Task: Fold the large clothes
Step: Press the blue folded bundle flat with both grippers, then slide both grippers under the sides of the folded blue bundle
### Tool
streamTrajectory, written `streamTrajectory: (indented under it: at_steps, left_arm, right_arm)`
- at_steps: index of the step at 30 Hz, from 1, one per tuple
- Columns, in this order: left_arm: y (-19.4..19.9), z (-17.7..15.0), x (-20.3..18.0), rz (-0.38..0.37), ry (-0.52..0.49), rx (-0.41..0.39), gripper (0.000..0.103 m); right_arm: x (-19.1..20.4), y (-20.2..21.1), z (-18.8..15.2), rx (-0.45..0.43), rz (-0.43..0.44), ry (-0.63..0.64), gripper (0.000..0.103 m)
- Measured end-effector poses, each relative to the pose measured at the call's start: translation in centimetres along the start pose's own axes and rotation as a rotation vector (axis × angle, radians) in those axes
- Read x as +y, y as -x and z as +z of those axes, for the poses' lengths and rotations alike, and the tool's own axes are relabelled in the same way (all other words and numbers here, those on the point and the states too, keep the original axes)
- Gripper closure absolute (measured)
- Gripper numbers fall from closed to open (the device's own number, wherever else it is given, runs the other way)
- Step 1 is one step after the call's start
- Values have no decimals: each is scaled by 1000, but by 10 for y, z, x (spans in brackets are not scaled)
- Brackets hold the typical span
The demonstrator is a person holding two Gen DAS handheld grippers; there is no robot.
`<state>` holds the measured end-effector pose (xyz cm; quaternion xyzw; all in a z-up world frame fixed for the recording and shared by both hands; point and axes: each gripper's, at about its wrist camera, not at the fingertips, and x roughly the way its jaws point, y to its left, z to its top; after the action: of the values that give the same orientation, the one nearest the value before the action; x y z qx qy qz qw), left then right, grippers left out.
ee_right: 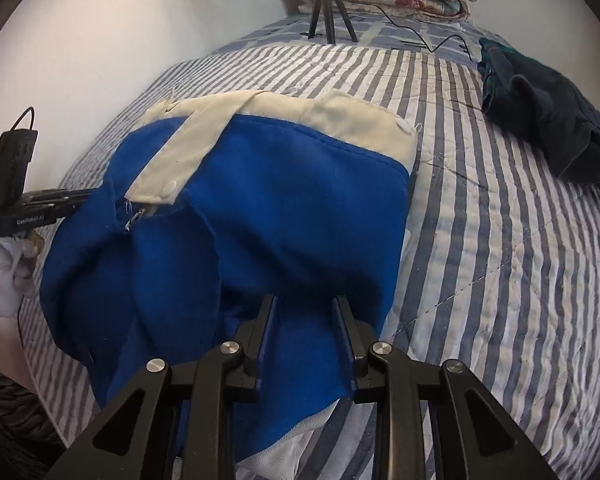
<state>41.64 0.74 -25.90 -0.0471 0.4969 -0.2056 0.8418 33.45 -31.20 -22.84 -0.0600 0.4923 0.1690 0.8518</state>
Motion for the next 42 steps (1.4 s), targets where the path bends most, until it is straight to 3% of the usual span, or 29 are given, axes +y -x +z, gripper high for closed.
streamTrajectory:
  at_steps: [4,6,8,9,14,16,21,27,34,38,42]
  left_arm:
    - [16,1,8,-46,43,11,80]
    - [29,2,22,-96,95,-13,75]
    - [40,5,37,-145,169,-44,45]
    - [45,7,46,-183,213,-60,40]
    - [44,6,92,-359,467,-77,36]
    - [32,3,103,-421,533,-50,36]
    - [7,-5,112,-484,572,24,36]
    - [-10,-11,121,-562,610,36,36]
    - [-29,2,113,-600,575,67,36]
    - [-35,10,99,-605,541,80,36]
    - [-46,20,88,-612,535,82,36]
  right_arm:
    - [-10,23,1,-47,64,-33,69]
    - [-21,38,-2,-103,102,-65,49]
    - [-32,50,-3,-167,132,-94,27]
    - [-39,55,-4,-197,142,-113,22]
    - [-71,53,-7,-219,198,-221,16]
    - [-83,44,-10,-199,244,-273,15]
    - [-100,15,-16,-119,318,-335,15]
    - [-121,-6,-23,-94,464,-445,15]
    - [-127,-25,-17,-86,578,-470,19]
    - [-125,-39,-8,-74,631,-477,29]
    - [-114,-48,4,-64,651,-433,30]
